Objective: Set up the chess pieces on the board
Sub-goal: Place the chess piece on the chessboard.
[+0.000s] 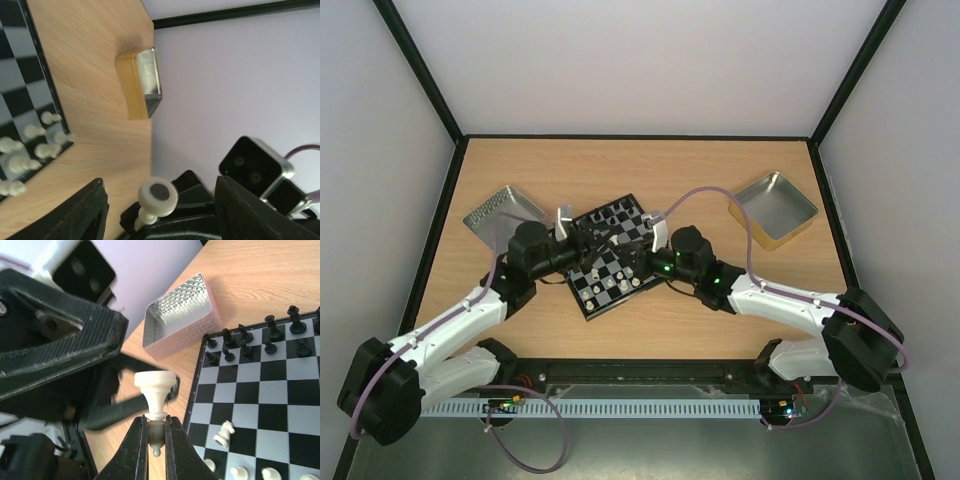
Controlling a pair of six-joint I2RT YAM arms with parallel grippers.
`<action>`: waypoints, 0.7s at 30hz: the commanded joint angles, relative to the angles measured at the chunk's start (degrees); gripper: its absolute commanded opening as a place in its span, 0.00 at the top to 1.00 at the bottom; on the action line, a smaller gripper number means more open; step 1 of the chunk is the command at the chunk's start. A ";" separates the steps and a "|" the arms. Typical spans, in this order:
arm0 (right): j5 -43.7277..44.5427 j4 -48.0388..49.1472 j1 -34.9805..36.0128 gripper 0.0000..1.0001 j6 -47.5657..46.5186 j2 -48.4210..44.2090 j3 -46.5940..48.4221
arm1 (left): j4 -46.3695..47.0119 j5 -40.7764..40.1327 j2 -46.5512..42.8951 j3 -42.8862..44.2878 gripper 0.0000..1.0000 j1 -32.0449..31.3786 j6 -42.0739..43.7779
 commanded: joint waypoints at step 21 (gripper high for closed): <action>-7.41 -25.49 0.14 0.98 -19.24 -4.08 9.33 | -26.08 17.80 3.02 12.46 0.57 3.01 35.92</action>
